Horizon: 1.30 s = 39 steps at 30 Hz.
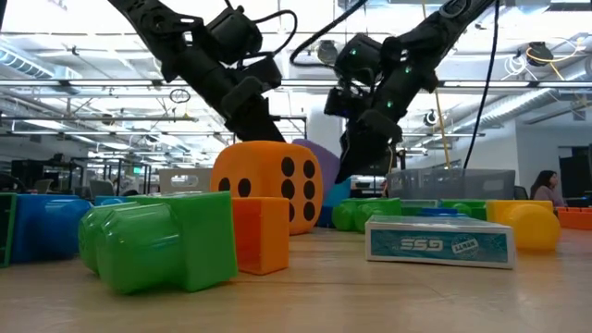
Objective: Pick & Place Toys
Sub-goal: Put the purple dice into the blue bin
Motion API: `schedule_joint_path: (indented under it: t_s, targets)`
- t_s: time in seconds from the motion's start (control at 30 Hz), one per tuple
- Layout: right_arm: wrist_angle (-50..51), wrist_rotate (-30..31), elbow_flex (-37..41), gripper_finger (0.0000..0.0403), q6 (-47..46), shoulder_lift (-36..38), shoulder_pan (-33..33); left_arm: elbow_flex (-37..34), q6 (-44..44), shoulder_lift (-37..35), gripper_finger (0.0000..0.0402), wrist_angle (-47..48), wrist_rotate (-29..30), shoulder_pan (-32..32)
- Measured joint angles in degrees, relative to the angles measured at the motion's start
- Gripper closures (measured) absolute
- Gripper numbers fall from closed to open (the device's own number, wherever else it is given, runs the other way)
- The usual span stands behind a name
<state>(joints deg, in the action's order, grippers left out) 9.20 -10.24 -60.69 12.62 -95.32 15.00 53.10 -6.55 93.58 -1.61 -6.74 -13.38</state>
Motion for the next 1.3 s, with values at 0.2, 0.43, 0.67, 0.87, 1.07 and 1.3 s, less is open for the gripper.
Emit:
schedule_joint_path:
  t_s: [0.2,0.43,0.67,0.87,1.07,1.3]
  targets:
    - [1.2,0.0,0.0,0.0277,0.0,3.5,0.0,0.0,0.1,0.0,0.0179,1.0,-0.8,-0.2]
    - [-8.5,-1.8,-1.1,0.0286,0.0,6.8,0.2,-0.2,0.6,0.5,0.0179,0.8,-0.3,-0.2]
    - [-11.3,-0.9,-0.8,0.0301,-0.6,6.5,0.3,0.0,2.4,0.4,0.0179,-0.8,0.0,-0.2]
    - [-11.2,-0.3,-0.7,0.0311,-0.8,6.5,0.3,1.6,2.3,0.4,0.0179,0.4,0.7,-0.2]
    - [-11.1,0.2,-0.7,0.0315,-0.9,6.5,0.4,3.8,1.3,0.4,0.0179,1.7,2.5,-0.2]
    - [-11.5,2.2,-0.5,0.0315,-1.0,6.3,0.5,5.0,0.5,0.3,0.0179,2.8,3.6,-1.8]
